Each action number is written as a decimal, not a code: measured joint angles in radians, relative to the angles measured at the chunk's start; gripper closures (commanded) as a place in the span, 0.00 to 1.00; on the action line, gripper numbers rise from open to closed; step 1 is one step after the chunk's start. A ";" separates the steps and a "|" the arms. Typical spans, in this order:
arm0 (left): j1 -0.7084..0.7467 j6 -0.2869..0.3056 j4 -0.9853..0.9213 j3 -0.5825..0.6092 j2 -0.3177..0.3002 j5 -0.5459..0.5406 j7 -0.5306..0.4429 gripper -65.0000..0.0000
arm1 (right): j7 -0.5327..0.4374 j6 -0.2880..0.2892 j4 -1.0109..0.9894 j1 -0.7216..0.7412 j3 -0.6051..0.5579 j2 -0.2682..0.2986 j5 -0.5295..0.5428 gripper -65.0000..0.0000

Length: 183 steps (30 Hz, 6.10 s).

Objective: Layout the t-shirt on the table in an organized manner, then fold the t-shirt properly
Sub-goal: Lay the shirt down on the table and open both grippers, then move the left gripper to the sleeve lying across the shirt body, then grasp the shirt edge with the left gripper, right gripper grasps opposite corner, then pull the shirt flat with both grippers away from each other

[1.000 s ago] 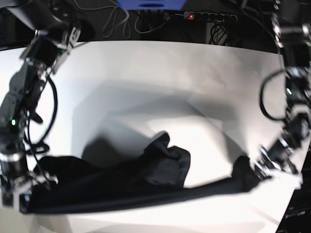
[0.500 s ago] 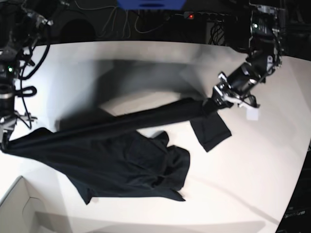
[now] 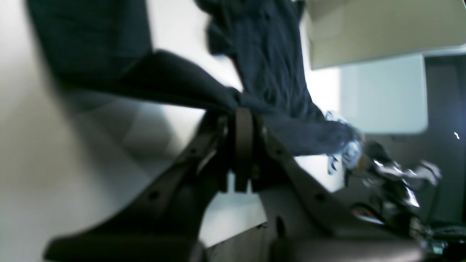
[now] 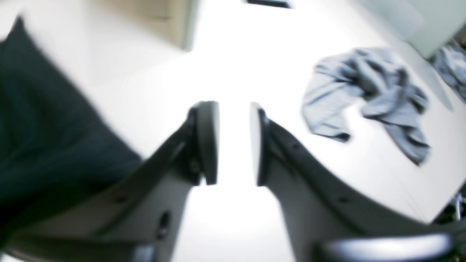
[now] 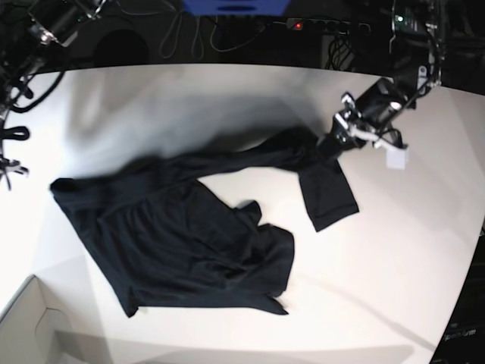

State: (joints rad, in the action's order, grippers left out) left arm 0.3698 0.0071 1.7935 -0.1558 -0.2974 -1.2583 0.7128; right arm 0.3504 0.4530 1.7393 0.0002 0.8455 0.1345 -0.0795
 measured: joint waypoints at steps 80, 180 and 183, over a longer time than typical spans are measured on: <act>-0.399 -0.011 -0.459 -0.130 -0.032 0.072 0.106 0.22 | -0.003 0.245 -0.227 -0.153 -0.422 -0.084 0.053 1.00; -0.297 -0.004 -0.439 -0.276 -0.035 0.581 -0.164 1.00 | 0.003 0.248 -0.258 -0.108 0.007 -0.093 0.055 1.00; -0.238 -0.005 -0.427 -0.335 -0.031 0.583 -0.162 1.00 | 0.004 0.249 -0.258 -0.121 -0.007 -0.108 0.052 1.00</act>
State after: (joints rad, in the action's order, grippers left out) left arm 0.1314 0.0025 1.3666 -0.4911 -0.3283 -0.6750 0.5507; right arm 0.3546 0.7021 1.4811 -0.1204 0.8383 0.0265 -0.0273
